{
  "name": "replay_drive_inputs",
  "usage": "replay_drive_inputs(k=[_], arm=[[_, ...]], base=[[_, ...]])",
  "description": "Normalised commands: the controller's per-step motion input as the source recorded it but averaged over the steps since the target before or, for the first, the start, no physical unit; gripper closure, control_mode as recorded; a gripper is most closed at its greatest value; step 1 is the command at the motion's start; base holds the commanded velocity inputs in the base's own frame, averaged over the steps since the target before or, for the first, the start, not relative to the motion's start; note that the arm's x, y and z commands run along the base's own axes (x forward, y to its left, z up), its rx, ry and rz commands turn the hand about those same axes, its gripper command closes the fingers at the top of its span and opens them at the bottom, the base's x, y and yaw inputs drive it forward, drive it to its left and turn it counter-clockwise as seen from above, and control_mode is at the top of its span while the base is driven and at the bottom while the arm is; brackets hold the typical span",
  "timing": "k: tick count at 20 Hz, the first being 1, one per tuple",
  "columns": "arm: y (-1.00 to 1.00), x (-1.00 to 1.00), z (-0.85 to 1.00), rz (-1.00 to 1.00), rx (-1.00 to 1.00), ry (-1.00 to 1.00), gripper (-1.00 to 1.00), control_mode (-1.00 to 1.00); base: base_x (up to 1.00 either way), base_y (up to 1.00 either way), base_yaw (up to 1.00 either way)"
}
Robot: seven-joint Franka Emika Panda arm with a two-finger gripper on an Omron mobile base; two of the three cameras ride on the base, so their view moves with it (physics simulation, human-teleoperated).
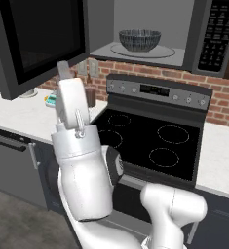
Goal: Pick the lemon wedge from the sink and place it in the bowl. Then pick the bowl and place it in the microwave. Then close the microwave door and press the start button.
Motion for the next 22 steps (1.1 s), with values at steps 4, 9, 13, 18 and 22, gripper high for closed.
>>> replay_drive_inputs(k=[4, 9, 13, 18, 22], arm=[[0.72, -0.11, -0.75, -0.12, 0.26, -0.05, -1.00, -1.00], [0.61, -0.04, -0.99, -0.09, 0.35, 0.00, -1.00, -1.00], [0.65, -0.31, -0.84, -0.04, 0.37, -0.02, -1.00, -1.00], [0.40, -0.06, -0.56, 0.00, 0.29, 0.03, -1.00, -1.00], [0.59, -0.08, -0.52, 0.00, 0.07, 0.09, -1.00, -1.00]], base=[[0.00, 0.00, 0.00], [0.00, 0.00, 0.00], [0.00, 0.00, 0.00], [0.00, 0.00, 0.00], [0.00, 0.00, 0.00]])
